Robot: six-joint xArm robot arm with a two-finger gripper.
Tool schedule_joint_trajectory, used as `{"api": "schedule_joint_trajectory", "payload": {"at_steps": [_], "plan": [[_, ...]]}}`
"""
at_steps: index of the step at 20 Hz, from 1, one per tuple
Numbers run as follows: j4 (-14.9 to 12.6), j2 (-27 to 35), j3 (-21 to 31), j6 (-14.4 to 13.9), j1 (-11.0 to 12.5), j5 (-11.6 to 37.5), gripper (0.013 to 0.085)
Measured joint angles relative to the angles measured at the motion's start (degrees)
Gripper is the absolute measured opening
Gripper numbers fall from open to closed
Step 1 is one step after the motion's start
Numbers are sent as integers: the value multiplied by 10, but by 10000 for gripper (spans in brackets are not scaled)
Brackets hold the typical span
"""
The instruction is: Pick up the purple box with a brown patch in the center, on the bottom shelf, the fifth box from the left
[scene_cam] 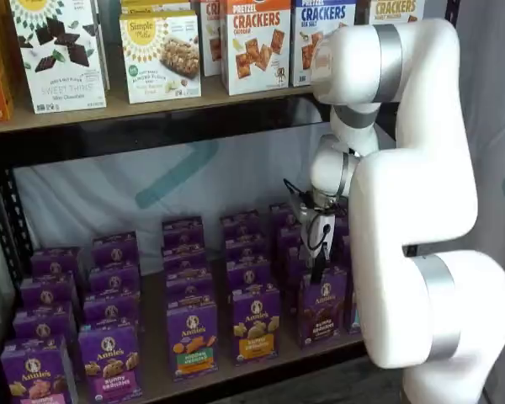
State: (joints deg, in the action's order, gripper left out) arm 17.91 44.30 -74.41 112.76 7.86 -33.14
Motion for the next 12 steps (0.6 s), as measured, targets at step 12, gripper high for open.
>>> {"api": "schedule_joint_trajectory", "payload": {"at_steps": [12], "plan": [[-5,-47,13,-13,-3,-75,850]]}}
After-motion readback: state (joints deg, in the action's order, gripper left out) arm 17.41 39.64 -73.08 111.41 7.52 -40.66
